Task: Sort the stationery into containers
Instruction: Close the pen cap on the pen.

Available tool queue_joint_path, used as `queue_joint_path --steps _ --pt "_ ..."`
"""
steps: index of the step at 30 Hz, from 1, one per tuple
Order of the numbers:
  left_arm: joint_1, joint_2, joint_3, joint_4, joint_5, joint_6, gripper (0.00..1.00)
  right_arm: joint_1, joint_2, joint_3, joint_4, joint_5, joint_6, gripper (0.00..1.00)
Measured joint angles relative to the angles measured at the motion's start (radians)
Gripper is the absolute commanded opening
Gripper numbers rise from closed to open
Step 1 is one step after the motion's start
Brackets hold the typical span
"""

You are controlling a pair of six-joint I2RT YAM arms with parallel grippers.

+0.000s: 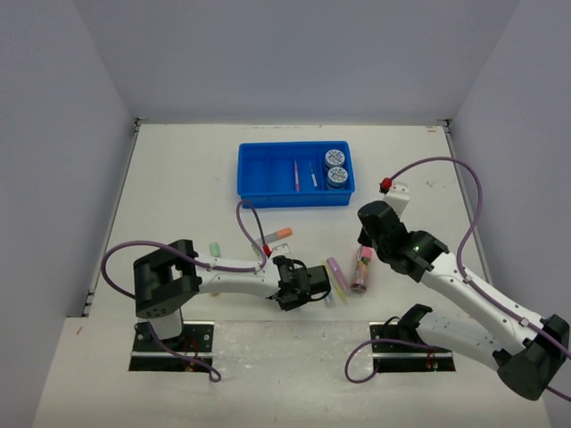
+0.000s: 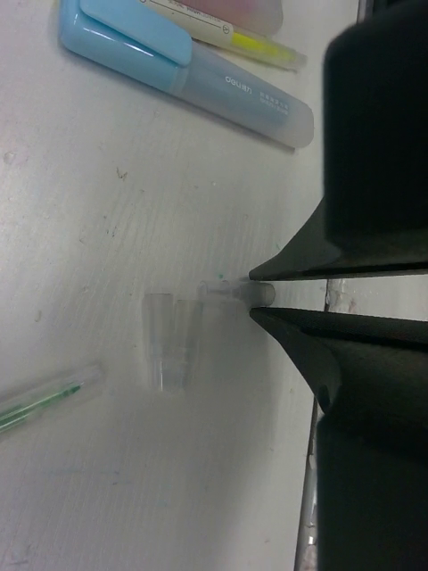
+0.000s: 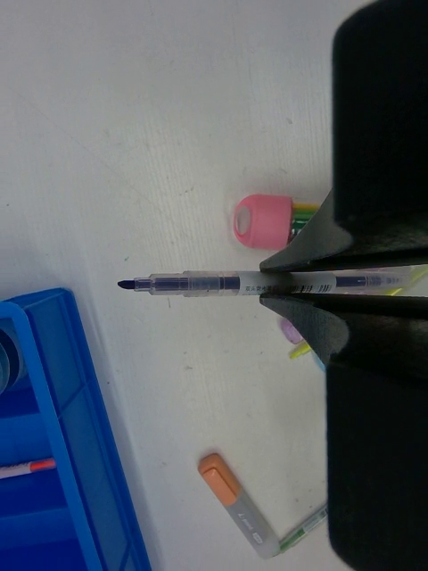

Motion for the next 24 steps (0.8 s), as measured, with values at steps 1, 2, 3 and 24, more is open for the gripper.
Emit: queue_joint_path --steps 1,2,3,24 --pt "0.000 -0.001 -0.002 0.004 0.003 0.000 0.15 0.000 -0.003 0.000 0.001 0.000 0.000 0.00" --pt "0.000 -0.002 -0.005 0.010 0.006 0.000 0.12 0.000 -0.005 0.000 0.003 0.000 0.000 0.00" --pt "0.000 -0.006 -0.012 0.020 0.010 0.001 0.09 0.000 -0.006 0.000 0.006 -0.001 0.000 0.00" --pt "0.085 -0.361 -0.075 0.357 -0.106 0.630 0.00 -0.005 -0.200 -0.166 0.308 -0.419 -0.172 0.00"
